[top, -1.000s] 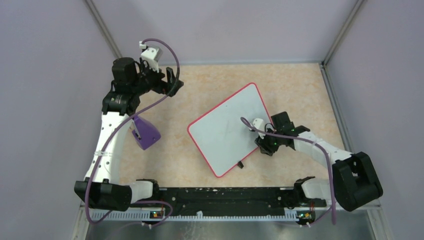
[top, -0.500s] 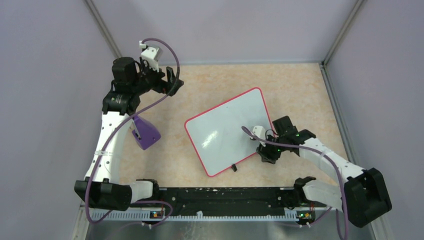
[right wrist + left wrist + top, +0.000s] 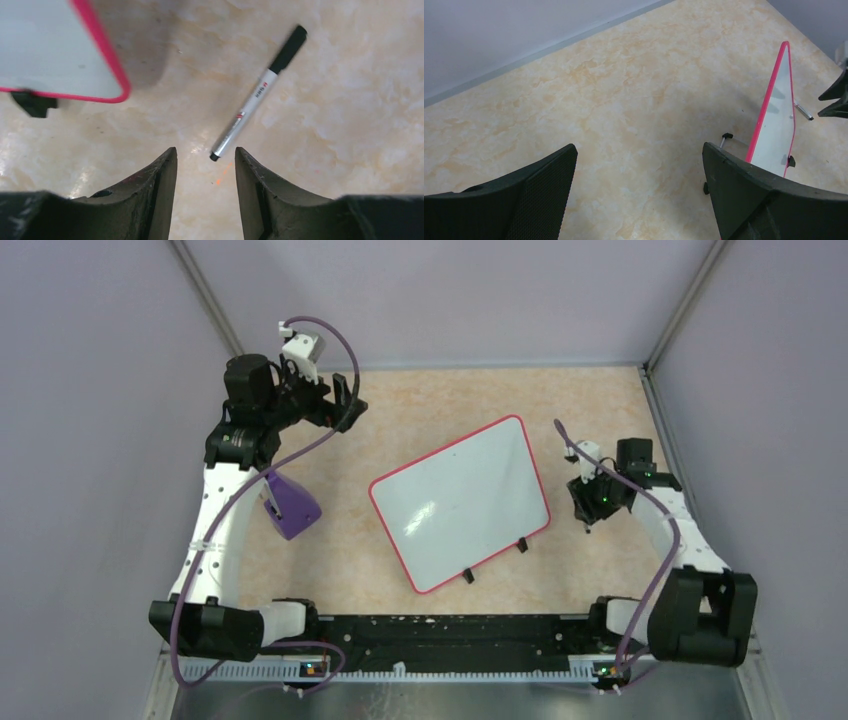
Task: Write a sentence on the whiteboard
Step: Pick up the whiteboard marker from the center of the board.
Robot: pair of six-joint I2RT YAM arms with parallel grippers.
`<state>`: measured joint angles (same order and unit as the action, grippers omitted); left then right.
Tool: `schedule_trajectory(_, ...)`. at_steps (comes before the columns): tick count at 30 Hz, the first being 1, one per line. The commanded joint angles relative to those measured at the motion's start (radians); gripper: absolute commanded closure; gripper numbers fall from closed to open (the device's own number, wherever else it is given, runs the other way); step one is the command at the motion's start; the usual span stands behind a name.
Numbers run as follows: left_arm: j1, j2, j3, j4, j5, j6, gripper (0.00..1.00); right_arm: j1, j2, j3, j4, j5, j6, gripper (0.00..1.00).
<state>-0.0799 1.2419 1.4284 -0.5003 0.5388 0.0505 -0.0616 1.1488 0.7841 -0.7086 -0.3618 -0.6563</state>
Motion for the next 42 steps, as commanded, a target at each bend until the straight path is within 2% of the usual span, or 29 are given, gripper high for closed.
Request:
schedule_trajectory(1, -0.001, -0.012, 0.010, 0.042, 0.004, -0.013, 0.01, -0.055, 0.157, 0.060, 0.095, 0.155, 0.127, 0.56)
schedule_trajectory(13, -0.001, -0.006, 0.004, 0.047, -0.010, -0.018, 0.01, -0.038, 0.304, -0.012, 0.291, 0.238, 0.207, 0.65)
schedule_trajectory(21, -0.001, -0.010, -0.011, 0.050, -0.003, -0.020, 0.01, -0.017, 0.363, -0.035, 0.319, 0.257, 0.209, 0.70)
schedule_trajectory(26, -0.001, 0.002, -0.012, 0.047, 0.021, -0.023, 0.01, -0.022, 0.349, 0.012, 0.264, 0.233, 0.197, 1.00)
schedule_trajectory(31, -0.001, 0.028, 0.054, 0.001, 0.066, 0.009, 0.01, -0.033, 0.246, 0.169, 0.176, 0.157, 0.165, 1.00)
schedule_trajectory(36, -0.001, 0.053, 0.157, -0.081, 0.110, 0.061, 0.01, -0.032, 0.177, 0.406, 0.009, 0.018, 0.116, 1.00)
schedule_trajectory(42, -0.001, 0.068, 0.236, -0.123, 0.313, 0.107, 0.01, 0.026, 0.154, 0.697, -0.239, -0.192, 0.072, 1.00)
